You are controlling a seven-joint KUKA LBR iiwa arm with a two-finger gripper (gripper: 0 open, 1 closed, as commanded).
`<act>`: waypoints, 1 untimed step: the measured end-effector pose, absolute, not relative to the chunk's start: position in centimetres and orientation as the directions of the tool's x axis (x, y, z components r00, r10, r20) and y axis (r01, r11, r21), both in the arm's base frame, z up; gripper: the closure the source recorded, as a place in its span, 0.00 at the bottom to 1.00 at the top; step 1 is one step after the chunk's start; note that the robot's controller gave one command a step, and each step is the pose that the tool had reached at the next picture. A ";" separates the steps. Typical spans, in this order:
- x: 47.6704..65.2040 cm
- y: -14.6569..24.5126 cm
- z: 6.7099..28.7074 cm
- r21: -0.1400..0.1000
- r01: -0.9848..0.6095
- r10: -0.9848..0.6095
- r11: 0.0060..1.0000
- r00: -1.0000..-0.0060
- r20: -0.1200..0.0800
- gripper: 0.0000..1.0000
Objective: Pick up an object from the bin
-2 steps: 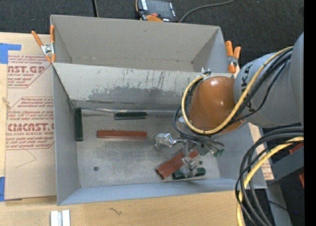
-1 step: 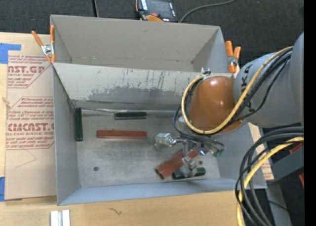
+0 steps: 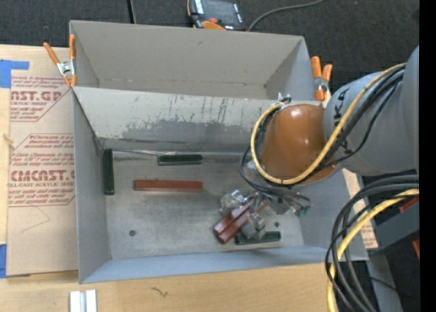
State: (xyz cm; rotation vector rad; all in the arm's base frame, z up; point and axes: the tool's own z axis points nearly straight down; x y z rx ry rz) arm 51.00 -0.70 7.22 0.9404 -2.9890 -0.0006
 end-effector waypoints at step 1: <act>51.1 -0.6 10.9 -0.001 -0.572 -0.572 0.820 -0.820 -0.003 1.00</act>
Offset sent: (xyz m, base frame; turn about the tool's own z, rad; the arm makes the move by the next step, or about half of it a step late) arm 0.0001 0.0000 0.0356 0.0000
